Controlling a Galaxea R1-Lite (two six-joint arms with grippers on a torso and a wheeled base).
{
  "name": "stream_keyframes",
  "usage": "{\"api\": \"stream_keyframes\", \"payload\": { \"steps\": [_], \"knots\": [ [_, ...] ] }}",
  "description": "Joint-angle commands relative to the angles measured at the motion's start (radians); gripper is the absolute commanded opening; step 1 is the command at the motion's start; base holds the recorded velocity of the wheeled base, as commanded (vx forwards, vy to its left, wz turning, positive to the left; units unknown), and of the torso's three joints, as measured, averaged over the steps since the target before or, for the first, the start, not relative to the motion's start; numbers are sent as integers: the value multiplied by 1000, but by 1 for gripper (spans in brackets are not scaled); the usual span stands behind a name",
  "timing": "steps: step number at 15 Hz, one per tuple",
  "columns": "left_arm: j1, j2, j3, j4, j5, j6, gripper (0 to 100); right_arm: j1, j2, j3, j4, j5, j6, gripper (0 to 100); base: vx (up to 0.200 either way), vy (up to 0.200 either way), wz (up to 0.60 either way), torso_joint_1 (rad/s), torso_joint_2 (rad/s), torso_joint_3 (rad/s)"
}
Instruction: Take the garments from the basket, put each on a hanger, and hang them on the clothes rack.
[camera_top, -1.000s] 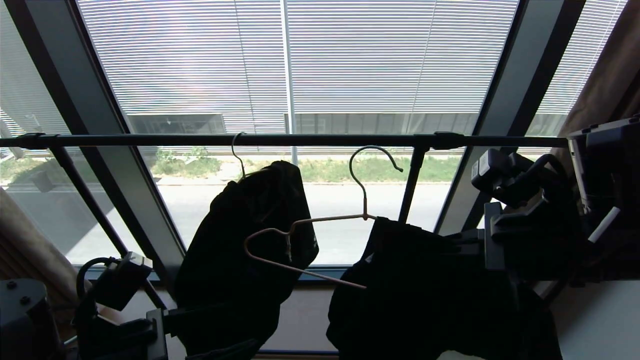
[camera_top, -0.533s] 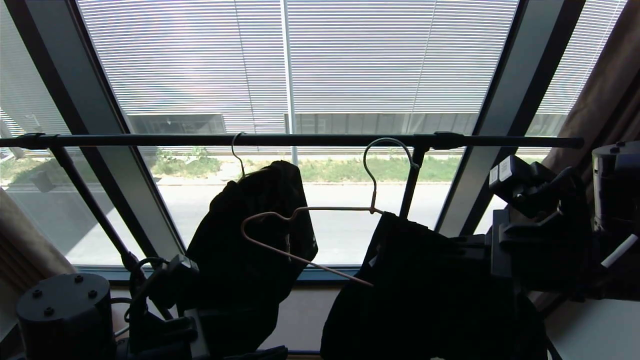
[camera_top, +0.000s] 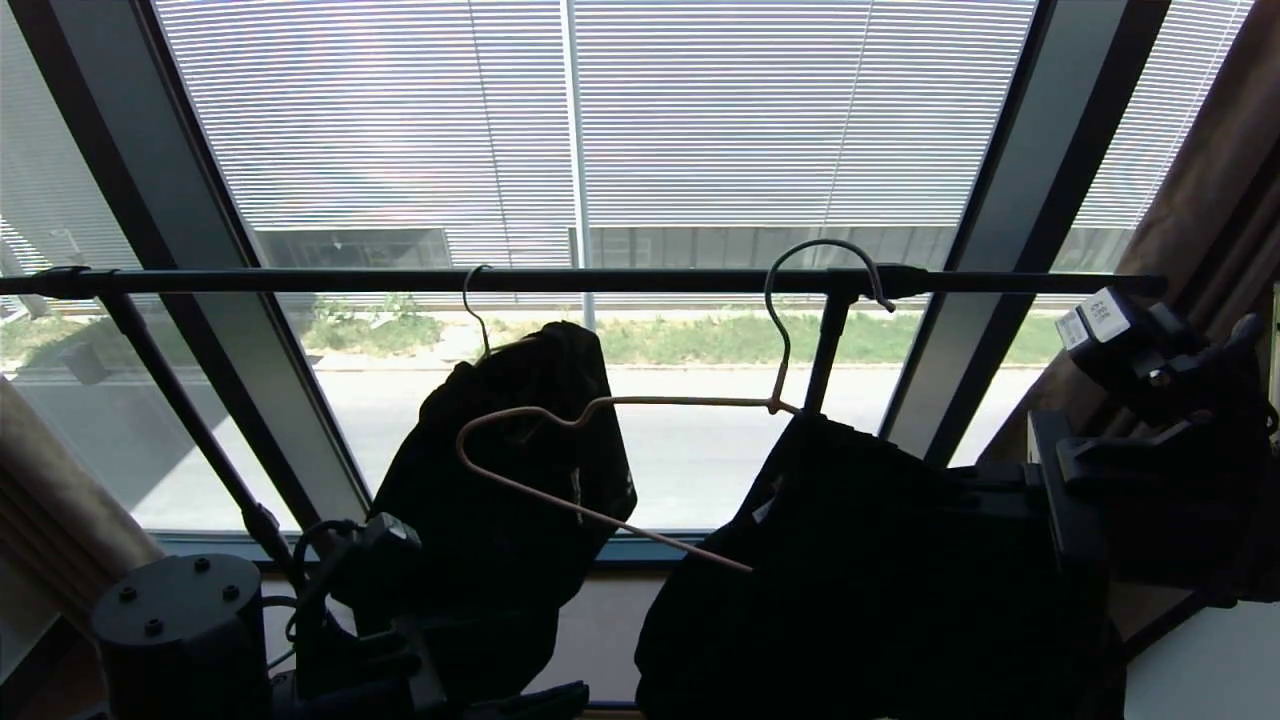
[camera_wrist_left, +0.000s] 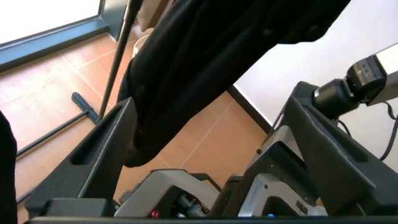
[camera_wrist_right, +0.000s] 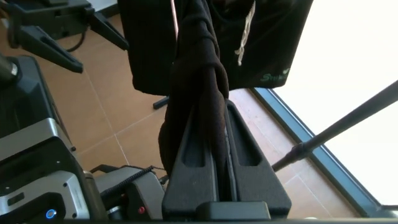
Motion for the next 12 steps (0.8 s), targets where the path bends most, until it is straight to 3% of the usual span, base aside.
{"api": "stream_keyframes", "payload": {
  "steps": [1,3,4,7,12],
  "knots": [
    [4,98,19,-83,0,-1,100,-28,-47,11,0,22,-2,0,0,0,0,0,0,0],
    [4,118,58,-184,-3,-13,100,-53,-47,11,-2,39,-2,0,0,0,0,0,0,0],
    [0,119,61,-225,-9,-27,100,-68,-45,11,-3,82,-2,0,0,0,0,0,0,0],
    [21,150,61,-230,-12,-119,100,-107,-47,43,-76,193,-2,0,0,0,0,0,0,0],
    [26,218,37,-242,-77,-126,100,-105,-47,109,-183,282,-2,0,0,0,0,0,0,0]
  ]
}}
